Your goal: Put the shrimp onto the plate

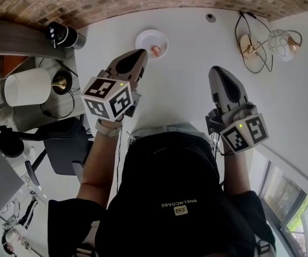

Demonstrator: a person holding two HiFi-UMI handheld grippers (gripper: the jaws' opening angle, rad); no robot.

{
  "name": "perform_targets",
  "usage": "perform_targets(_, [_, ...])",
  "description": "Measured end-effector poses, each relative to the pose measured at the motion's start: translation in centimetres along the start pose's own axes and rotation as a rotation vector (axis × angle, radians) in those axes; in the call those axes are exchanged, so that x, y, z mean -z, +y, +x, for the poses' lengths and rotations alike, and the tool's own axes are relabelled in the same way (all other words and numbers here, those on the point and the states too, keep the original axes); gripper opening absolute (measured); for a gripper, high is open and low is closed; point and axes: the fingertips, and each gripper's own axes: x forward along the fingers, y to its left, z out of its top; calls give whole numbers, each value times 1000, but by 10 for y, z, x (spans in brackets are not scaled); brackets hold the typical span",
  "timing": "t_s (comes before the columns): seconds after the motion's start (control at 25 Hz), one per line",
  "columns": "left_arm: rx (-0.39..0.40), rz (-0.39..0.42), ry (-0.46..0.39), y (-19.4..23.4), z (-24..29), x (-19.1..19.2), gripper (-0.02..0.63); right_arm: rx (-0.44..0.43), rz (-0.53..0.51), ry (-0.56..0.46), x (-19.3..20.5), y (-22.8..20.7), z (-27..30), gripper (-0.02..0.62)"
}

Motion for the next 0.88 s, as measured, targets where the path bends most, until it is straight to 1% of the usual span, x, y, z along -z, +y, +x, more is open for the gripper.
perform_targets(0.16, [15, 27, -54, -21, -24, -21, 3, -49, -10, -5, -3, 9, 6, 3])
perform_targets(0.32, [4, 54, -127, -36, -50, -41, 2, -99, -22, -12, -8, 20, 12, 3])
perform_targets(0.44, [1, 51, -178, -43, -67, -52, 3, -144, -31, -19, -12, 29, 17, 3])
perform_targets(0.64, [-46, 53, -216, -48, -91, -55, 3, -209, -50, -31, -18, 43, 23, 3])
perform_targets(0.88, [-105, 37, -254, -50, -113, -52, 3, -272, -51, -38, -20, 56, 36, 3])
